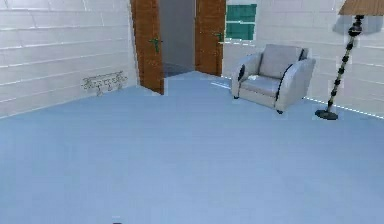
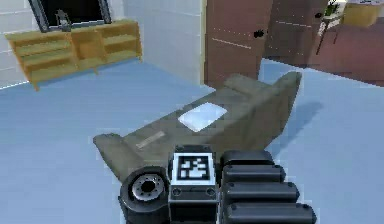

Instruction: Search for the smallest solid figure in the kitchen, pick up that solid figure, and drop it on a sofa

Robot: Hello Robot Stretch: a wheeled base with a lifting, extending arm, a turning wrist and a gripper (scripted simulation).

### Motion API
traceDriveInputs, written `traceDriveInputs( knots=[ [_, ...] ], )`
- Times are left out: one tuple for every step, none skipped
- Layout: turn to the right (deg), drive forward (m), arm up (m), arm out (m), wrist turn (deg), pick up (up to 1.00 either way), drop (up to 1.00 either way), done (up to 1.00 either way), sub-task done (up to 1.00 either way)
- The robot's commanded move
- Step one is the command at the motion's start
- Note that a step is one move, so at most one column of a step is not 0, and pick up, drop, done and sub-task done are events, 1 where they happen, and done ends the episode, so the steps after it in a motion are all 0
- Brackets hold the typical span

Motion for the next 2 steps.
traceDriveInputs(
  knots=[
    [0.0, 1.00, 0.00, 0.00, 0.0, 0.00, 0.00, 0.00, 0.00],
    [0.0, 1.00, 0.00, 0.00, 0.0, 0.00, 0.00, 0.00, 0.00]
  ],
)
